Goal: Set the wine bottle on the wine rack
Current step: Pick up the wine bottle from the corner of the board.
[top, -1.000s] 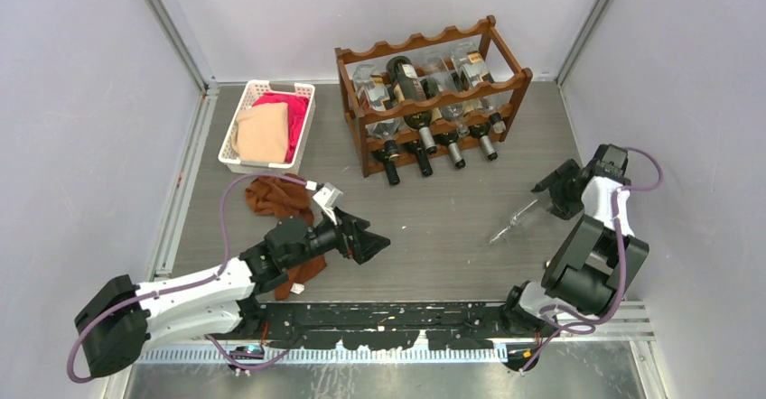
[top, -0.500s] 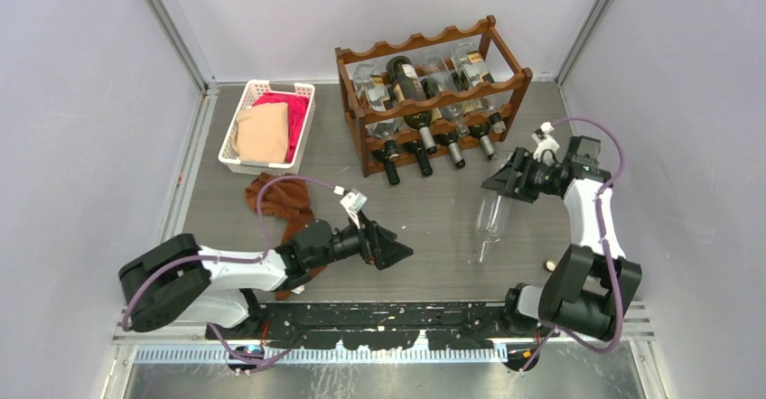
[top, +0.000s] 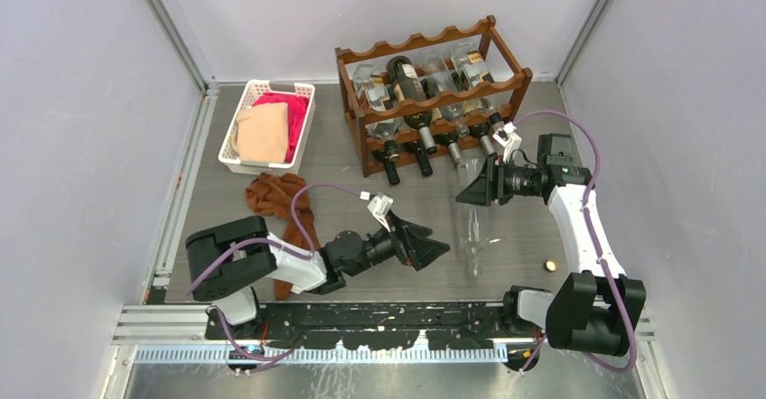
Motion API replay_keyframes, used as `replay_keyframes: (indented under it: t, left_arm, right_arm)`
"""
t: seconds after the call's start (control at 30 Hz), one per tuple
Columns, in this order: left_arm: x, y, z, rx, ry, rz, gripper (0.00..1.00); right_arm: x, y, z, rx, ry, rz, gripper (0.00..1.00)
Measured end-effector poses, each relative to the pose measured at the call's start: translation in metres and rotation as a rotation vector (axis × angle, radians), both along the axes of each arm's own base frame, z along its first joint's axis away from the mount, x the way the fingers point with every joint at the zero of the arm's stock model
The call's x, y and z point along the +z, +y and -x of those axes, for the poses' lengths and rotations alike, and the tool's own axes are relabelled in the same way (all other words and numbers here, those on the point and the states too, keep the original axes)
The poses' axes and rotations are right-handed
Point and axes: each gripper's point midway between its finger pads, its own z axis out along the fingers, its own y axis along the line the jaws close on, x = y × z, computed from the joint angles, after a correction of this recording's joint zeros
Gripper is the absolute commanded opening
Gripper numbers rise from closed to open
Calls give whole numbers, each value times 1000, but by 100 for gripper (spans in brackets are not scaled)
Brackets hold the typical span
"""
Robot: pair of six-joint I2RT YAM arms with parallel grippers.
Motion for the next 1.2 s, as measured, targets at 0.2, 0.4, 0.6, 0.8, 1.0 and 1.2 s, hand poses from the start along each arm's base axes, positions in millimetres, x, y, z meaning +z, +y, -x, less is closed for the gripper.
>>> replay_keyframes:
  t: [0.2,0.4,0.6,0.8,1.0,1.2]
  left_arm:
    - [12,-20,0,115,-40,-14,100]
    - [10,-51,-23,269,71,-220,100]
    - [13,-49,-34,344,130,-304,94]
    - [5,-52,-36,361,146,-374,87]
    - [14,-70,-42,369,136,-379,82]
    - [8,-76,-47,381,134,-409,67]
  right_arm:
    - [-1,4,3,27,-7,7,1]
    - [-1,5,4,32,-8,10,1]
    - [-1,7,4,38,-11,11,1]
    - [-2,7,2,41,-24,23,1]
    - [1,10,5,52,-37,26,1]
    - [3,12,6,58,-48,29,4]
